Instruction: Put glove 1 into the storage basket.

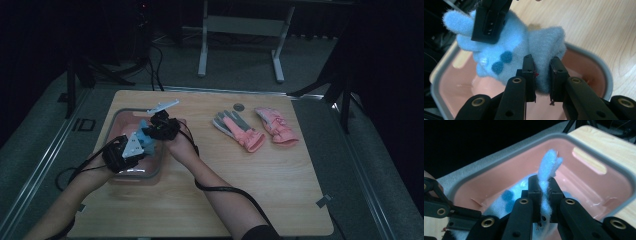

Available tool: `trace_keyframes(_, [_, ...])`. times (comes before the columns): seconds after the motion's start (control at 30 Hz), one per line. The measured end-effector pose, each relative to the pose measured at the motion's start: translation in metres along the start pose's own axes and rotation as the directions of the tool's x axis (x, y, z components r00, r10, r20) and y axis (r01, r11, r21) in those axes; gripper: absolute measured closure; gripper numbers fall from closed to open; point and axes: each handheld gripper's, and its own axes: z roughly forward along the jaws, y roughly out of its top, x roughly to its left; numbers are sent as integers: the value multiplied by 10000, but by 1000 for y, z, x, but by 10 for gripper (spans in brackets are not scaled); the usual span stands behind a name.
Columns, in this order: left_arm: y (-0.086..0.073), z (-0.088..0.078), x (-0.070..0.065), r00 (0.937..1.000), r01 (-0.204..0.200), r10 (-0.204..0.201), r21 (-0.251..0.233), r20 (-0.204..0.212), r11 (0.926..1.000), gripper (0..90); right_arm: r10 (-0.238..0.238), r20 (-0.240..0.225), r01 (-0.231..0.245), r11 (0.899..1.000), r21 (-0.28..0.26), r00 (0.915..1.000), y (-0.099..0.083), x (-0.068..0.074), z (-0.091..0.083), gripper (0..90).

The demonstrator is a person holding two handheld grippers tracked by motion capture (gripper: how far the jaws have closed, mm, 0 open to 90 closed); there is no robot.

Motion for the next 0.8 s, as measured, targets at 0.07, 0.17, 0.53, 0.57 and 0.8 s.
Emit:
trace_keyframes(0.07, [-4,6,2,10000,44,-45,117,84,9999,783,156,12,-157,9996,231,9999,-5,-3,13,851])
trace_keyframes(0.17, [-7,12,4,9995,157,-163,207,266,9997,783,202,80,-205,9992,343,9998,-8,-6,20,851])
trace_keyframes(0.53, [-8,39,14,9971,127,-177,688,737,9975,780,600,596,-656,9930,981,9964,-21,-20,40,847])
trace_keyframes(0.57, [-9,40,14,9968,154,-207,689,774,9975,780,737,581,-794,9914,1039,9956,-21,-22,41,846])
trace_keyframes(0.8, [-9,52,13,9950,35,-124,902,987,9959,772,1064,397,-1109,9846,1354,9935,-27,-30,46,825])
